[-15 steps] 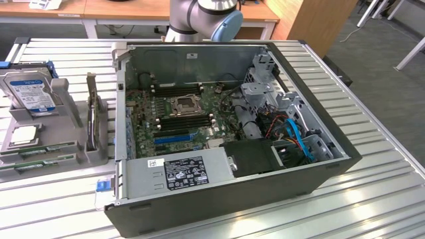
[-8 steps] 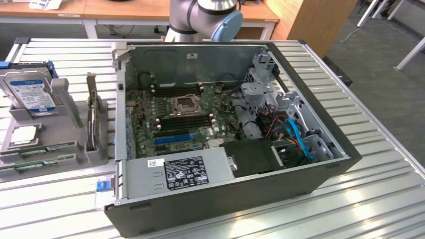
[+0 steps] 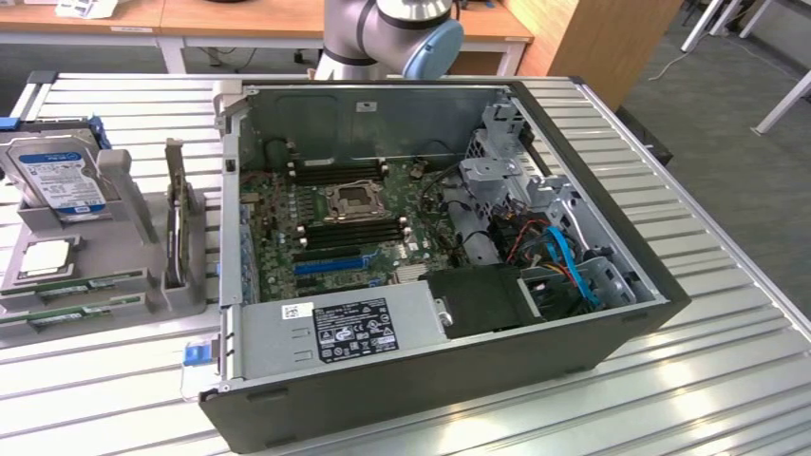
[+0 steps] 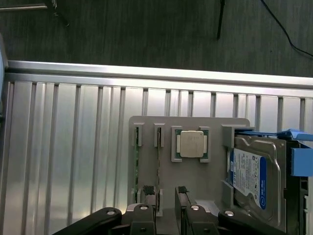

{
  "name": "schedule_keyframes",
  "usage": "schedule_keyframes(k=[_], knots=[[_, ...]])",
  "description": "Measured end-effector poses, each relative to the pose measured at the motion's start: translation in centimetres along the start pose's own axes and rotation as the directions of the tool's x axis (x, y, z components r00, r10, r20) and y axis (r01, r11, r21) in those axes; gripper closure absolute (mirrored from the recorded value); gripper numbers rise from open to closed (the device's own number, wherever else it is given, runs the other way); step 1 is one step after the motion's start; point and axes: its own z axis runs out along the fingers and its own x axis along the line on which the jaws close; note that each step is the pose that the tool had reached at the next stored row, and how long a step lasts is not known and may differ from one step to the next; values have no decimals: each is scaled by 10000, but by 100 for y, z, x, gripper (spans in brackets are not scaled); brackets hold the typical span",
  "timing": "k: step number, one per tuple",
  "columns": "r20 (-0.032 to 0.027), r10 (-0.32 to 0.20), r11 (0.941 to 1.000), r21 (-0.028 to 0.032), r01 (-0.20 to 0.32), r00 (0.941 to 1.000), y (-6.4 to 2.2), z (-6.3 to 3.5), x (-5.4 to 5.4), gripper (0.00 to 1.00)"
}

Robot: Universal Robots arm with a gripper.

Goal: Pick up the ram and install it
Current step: 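Pick up the ram and move it above insertion slot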

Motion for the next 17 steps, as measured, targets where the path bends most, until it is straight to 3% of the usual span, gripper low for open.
schedule_keyframes(k=[17], knots=[[-16,0,10000,-2,0,10000,-12,309,-3,71]])
